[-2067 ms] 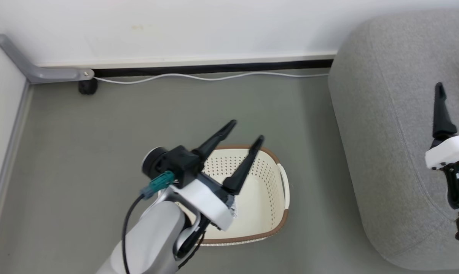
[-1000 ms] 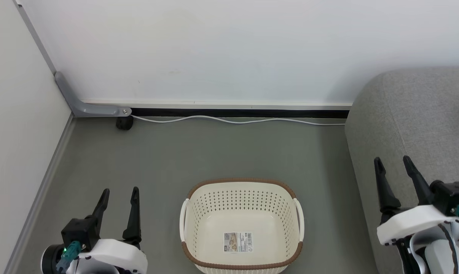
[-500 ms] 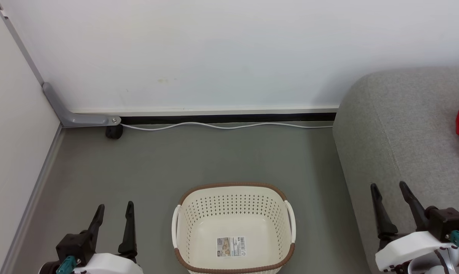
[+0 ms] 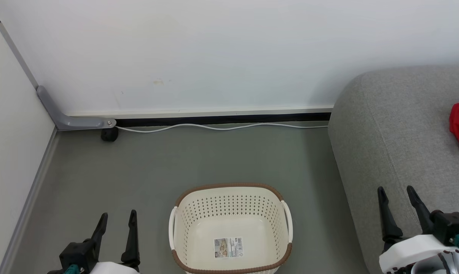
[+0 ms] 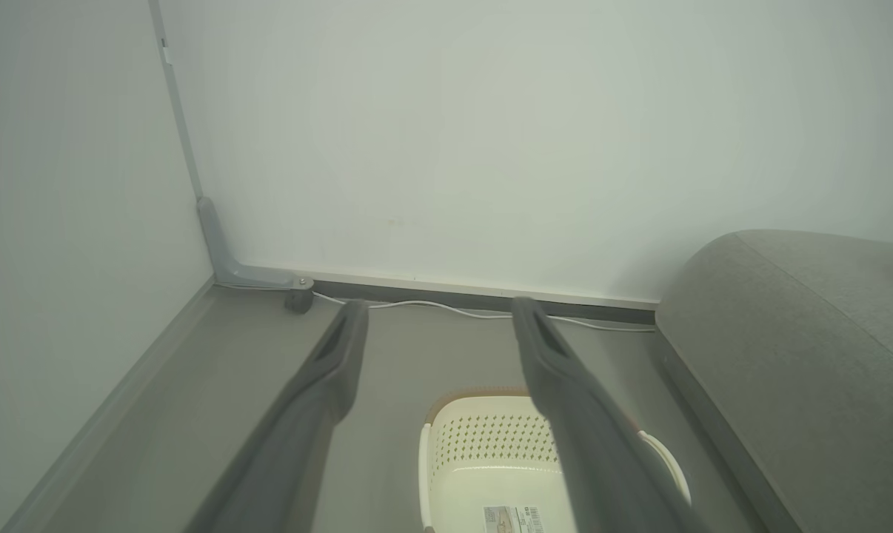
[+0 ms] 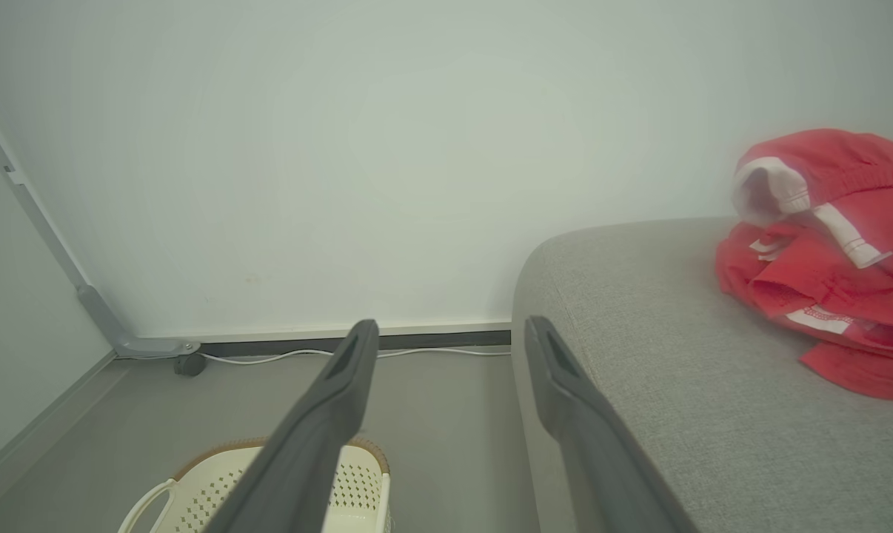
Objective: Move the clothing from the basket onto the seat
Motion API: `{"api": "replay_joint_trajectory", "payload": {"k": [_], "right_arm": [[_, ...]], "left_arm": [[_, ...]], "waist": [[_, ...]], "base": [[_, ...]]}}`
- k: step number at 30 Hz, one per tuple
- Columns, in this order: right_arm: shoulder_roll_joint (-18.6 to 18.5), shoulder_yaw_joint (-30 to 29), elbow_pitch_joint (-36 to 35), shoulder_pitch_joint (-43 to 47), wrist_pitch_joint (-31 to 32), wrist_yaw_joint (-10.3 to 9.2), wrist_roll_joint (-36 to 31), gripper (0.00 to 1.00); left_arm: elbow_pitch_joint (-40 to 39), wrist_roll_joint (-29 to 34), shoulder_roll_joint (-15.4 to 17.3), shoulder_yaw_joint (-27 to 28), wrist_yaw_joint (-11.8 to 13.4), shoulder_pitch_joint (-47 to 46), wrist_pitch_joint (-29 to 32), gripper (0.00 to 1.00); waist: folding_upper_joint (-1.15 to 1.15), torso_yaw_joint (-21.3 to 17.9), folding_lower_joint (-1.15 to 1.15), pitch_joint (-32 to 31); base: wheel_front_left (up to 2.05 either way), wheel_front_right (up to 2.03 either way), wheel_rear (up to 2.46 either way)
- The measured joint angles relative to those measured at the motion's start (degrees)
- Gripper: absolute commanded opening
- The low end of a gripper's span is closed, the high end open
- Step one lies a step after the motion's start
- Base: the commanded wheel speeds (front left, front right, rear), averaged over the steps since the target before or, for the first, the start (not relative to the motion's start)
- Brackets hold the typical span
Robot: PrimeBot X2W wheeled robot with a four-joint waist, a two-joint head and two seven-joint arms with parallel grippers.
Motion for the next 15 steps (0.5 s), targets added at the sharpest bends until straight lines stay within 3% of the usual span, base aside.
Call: {"api": "replay_joint_trajectory", "payload": {"k": [15], "right_arm": [[0.41,-0.08,0.35,-0.03,0.0,0.0,-0.37,1.0]], "left_arm": [[0.14,0.0,0.01,-0.96,0.08,0.02,0.0,1.0]], "waist": [[0.0,-0.06,0.0,0.35]], "base": [[0.0,0.0,0.0]]}}
